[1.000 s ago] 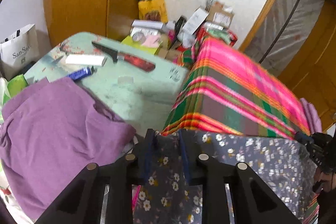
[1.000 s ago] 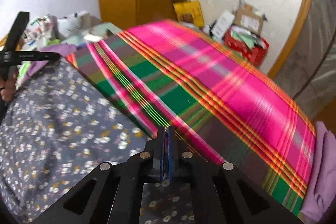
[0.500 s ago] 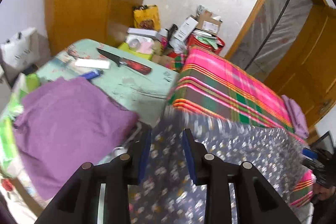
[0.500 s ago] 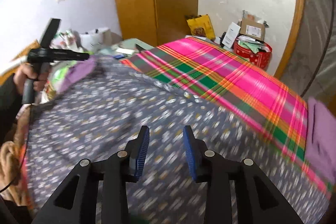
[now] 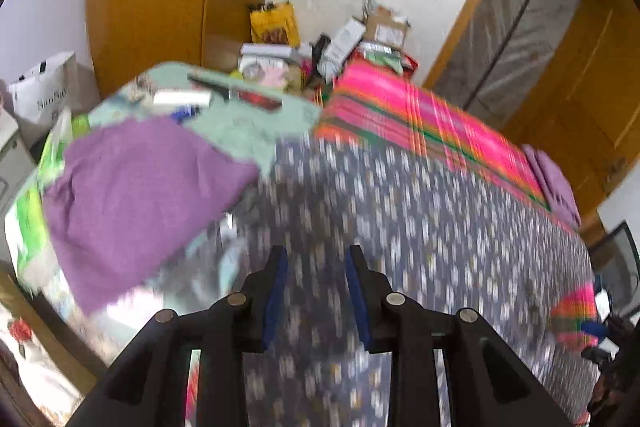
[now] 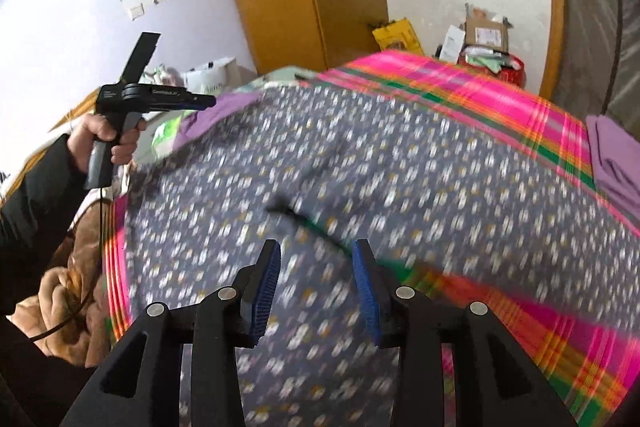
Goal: Fold clothes
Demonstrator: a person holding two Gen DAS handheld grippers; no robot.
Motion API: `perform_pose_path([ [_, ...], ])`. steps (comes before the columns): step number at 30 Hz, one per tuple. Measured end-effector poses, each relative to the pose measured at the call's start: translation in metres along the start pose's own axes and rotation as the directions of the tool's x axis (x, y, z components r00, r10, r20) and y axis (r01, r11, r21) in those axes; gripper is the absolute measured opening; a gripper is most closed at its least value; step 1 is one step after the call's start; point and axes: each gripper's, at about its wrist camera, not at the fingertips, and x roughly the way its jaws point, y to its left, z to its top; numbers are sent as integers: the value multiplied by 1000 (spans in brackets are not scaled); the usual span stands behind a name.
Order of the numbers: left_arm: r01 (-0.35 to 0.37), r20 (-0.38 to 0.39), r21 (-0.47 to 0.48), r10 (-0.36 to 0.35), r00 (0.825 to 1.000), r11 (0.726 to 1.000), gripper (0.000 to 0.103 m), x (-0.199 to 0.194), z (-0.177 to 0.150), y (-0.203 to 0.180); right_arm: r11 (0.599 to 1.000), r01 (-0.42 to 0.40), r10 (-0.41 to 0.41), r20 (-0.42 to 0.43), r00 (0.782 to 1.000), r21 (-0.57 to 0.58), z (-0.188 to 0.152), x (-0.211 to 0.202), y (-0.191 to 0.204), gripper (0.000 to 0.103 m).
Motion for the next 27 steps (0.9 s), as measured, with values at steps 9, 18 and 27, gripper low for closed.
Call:
perform_pose_path([
  [9,-118,82,-126,129,988,985,30,-66,-99,41,999,-39,39,-22,999,-26,-58,-23,33,39],
  [18,-84,97,-297,118,988,951,30,-87,-127,78,969,-158,148,-66,987,-190,-78,-17,100,39],
  [27,-42,98,-366,83,992,930,30,-75,-133,89,942,-160,134,-107,985,-296,-92,4,138,39],
])
